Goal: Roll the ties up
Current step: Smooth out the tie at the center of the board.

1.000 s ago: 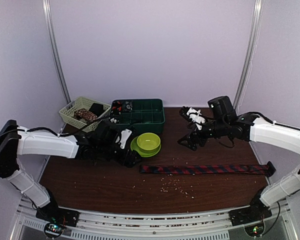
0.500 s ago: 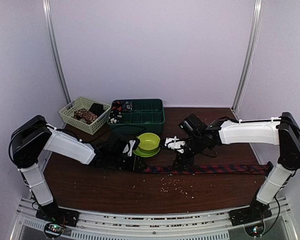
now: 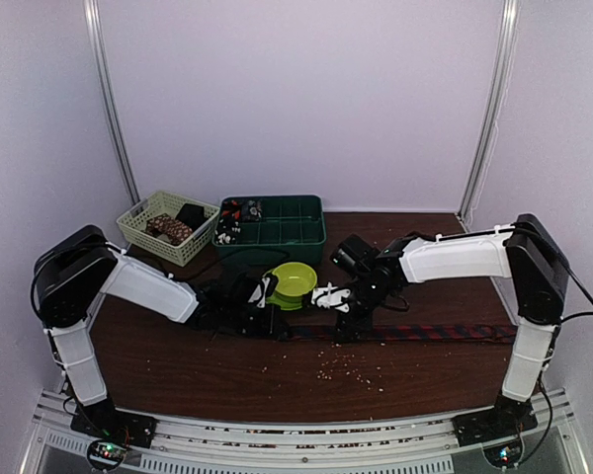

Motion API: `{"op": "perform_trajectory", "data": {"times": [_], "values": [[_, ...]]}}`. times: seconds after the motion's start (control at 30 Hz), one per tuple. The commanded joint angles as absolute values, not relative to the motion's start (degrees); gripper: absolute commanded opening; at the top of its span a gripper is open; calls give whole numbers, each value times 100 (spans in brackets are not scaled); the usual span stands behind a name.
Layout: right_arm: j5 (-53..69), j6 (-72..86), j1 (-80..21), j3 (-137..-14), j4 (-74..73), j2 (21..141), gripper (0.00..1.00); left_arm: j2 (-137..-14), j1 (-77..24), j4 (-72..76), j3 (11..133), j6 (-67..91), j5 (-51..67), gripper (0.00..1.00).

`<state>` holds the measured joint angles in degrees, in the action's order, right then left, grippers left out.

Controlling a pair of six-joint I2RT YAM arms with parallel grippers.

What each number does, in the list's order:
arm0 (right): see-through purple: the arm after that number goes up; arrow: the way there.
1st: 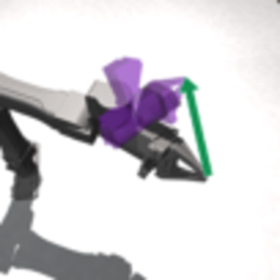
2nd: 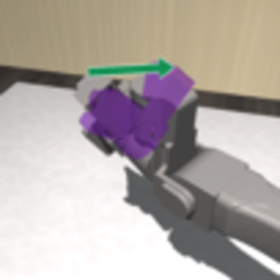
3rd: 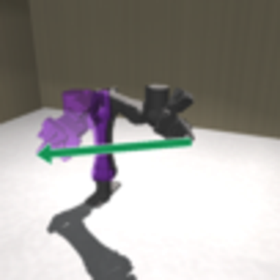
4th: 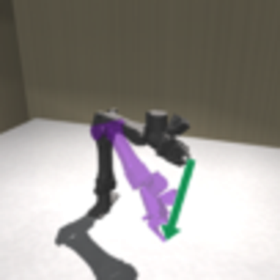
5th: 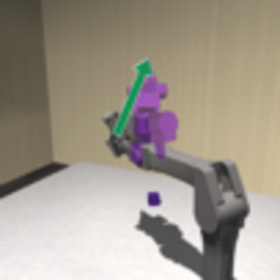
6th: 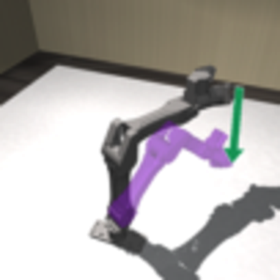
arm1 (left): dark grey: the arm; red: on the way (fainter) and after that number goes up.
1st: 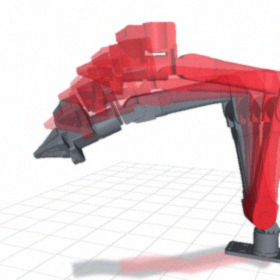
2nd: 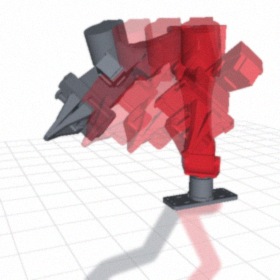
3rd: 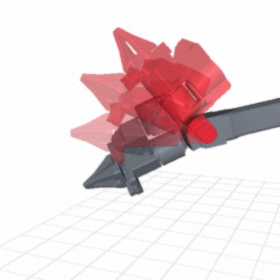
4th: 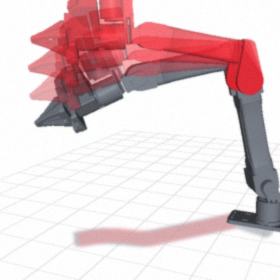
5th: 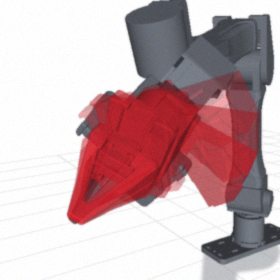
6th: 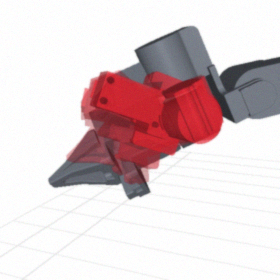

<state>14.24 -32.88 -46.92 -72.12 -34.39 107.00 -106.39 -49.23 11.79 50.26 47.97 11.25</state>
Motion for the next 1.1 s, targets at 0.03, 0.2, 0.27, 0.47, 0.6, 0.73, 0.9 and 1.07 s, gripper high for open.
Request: {"op": "perform_trajectory", "data": {"times": [0.03,0.2,0.27,0.47,0.6,0.73,0.9,1.07], "values": [[1453,-3390,-4721,-7671,-3928,11069,69,-10592,-4939,812,5194,4736,1163,0],[1634,-3398,-4733,-8069,-4364,11442,59,-10398,-4939,507,5131,4591,1185,0],[1822,-3379,-4759,-8128,-4480,11547,54,-10289,-4939,354,5113,4516,1194,0],[1850,-3278,-5084,-8127,-4705,11767,45,-10100,-4935,-43,5116,4257,1246,0],[1857,-3166,-5122,-8157,-4702,11864,38,-10056,-4919,-187,5048,4169,1301,0],[1851,-3067,-5116,-8262,-4621,11798,36,-9883,-4783,-185,4909,4086,1292,9],[1889,-2687,-5120,-8204,-4114,11099,52,-9052,-4748,-174,4746,3786,1021,59],[1842,-2197,-5099,-8159,-3733,10085,68,-8187,-4748,150,4467,3647,1177,98]]}}
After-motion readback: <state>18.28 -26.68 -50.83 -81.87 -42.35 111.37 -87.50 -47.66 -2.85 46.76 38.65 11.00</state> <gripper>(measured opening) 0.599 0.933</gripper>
